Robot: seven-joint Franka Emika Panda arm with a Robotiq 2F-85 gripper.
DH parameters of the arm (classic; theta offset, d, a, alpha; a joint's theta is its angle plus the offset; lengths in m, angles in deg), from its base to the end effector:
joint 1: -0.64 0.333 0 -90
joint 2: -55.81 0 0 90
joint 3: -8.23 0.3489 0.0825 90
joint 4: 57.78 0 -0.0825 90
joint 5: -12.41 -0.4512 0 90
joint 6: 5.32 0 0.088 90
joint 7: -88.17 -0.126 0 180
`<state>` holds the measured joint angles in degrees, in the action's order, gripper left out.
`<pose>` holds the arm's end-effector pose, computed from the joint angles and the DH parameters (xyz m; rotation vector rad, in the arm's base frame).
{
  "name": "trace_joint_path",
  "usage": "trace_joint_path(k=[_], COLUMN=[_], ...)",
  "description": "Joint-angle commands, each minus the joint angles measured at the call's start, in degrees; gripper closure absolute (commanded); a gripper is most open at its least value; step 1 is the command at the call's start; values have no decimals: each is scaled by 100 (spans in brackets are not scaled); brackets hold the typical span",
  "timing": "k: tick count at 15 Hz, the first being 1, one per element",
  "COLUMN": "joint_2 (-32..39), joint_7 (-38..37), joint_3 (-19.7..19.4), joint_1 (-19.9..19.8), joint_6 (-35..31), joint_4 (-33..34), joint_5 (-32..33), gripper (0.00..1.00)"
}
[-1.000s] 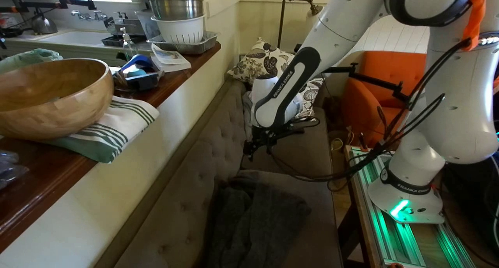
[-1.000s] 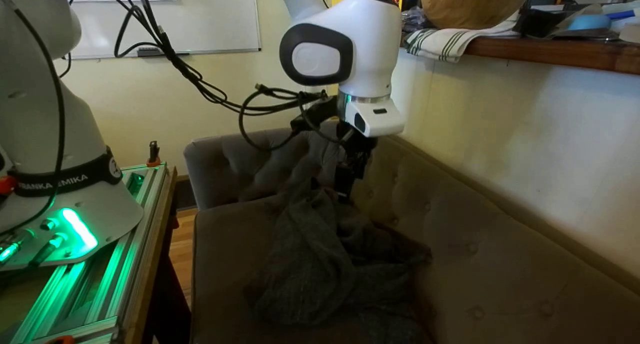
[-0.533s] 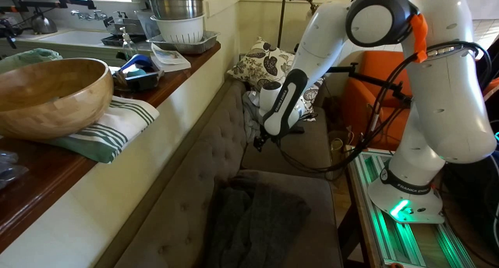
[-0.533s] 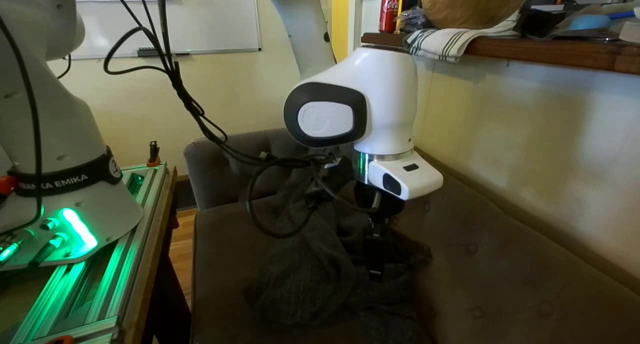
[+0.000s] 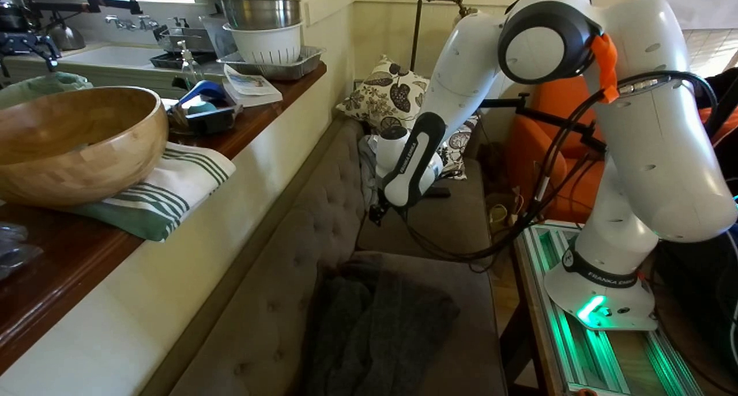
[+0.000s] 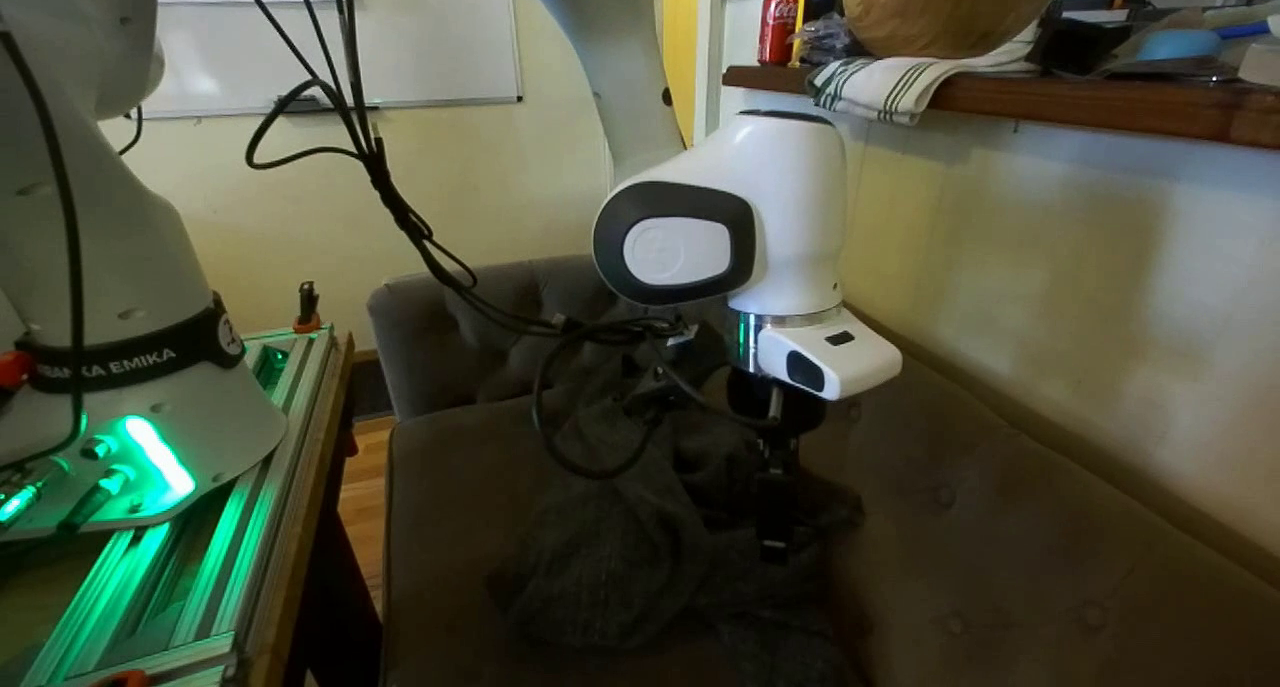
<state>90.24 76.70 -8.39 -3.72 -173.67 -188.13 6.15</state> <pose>0.5199 -0.2257 0.0559 2.8568 -0.9104 0.1235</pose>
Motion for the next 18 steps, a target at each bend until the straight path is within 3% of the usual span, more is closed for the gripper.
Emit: trace_joint_path(k=[1, 4, 8, 13, 18], joint_2=[285, 757, 1541, 2075, 2456], joint_7=[502, 909, 980, 923, 927], joint_3=[808, 2039, 2900, 2989, 2826], joint_1=[-496, -1250, -1963, -2611, -2455], joint_6=[-473, -989, -1043, -1472, -1396], joint_4=[275, 623, 977, 799, 1417], joint_5=[-75, -259, -271, -177, -66], gripper=[0, 0, 0, 0, 0])
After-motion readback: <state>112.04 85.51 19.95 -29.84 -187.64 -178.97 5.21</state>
